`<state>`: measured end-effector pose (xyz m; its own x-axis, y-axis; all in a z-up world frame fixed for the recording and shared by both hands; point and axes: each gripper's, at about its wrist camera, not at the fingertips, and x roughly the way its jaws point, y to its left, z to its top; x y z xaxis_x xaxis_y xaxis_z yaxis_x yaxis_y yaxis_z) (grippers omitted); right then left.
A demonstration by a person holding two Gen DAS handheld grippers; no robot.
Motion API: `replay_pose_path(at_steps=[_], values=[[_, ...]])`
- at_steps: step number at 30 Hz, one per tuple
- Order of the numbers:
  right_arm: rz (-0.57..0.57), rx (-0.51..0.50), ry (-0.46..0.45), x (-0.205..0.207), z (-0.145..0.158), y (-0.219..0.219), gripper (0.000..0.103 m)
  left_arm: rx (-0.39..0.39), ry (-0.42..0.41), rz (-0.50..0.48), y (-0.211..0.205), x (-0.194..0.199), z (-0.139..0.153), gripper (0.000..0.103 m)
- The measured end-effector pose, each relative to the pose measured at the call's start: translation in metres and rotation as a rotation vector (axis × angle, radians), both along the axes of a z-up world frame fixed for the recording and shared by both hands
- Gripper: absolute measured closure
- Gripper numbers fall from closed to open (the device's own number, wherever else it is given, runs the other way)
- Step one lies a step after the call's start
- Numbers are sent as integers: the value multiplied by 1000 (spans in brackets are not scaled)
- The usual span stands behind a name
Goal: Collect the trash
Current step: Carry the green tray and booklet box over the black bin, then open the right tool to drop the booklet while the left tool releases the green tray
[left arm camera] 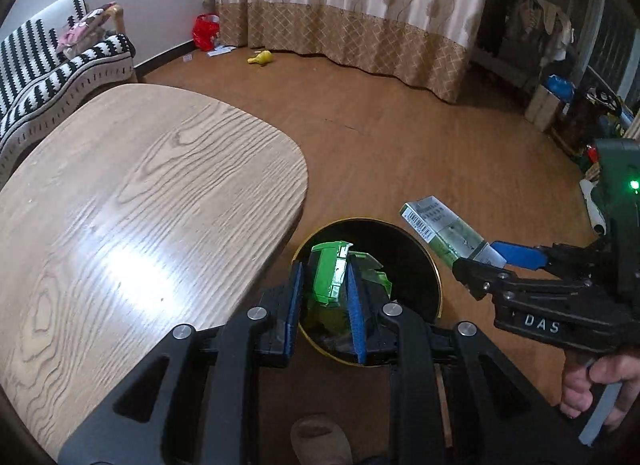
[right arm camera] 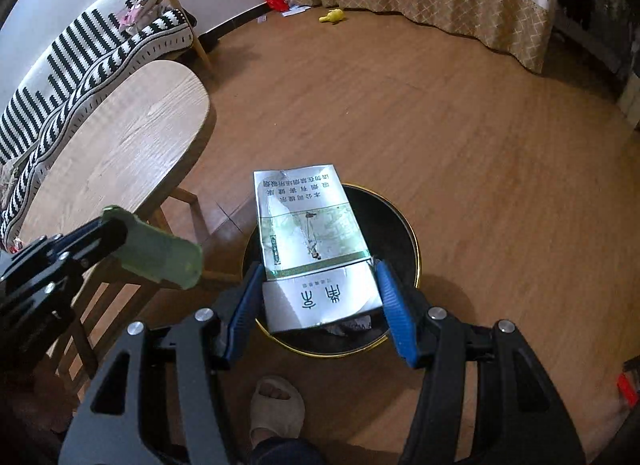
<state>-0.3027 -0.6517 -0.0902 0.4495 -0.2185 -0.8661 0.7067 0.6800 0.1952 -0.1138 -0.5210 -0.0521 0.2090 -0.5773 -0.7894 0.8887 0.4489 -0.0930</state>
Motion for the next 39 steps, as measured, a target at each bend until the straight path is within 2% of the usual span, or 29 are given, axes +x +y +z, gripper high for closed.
replay_pose_path(at_steps=[8,22,24,25,26,39], values=[[-21,7,-3,-3,-1,-1,46,-6,10,-4,-16,-1,-1,82],[-34,23,-39,-4,2,-3,45,1,10,-4,-18,-5,-5,82],[-46,35,-50,-5,3,-6,40,1,10,-4,-19,-5,-5,82],[-56,32,-52,-6,4,-7,31,3,10,-5,-19,-6,-6,82],[-62,24,-56,-7,6,-7,26,3,10,-4,-19,-6,-6,82],[-147,10,-93,-21,14,-15,19,26,23,-21,-34,-15,-16,82]])
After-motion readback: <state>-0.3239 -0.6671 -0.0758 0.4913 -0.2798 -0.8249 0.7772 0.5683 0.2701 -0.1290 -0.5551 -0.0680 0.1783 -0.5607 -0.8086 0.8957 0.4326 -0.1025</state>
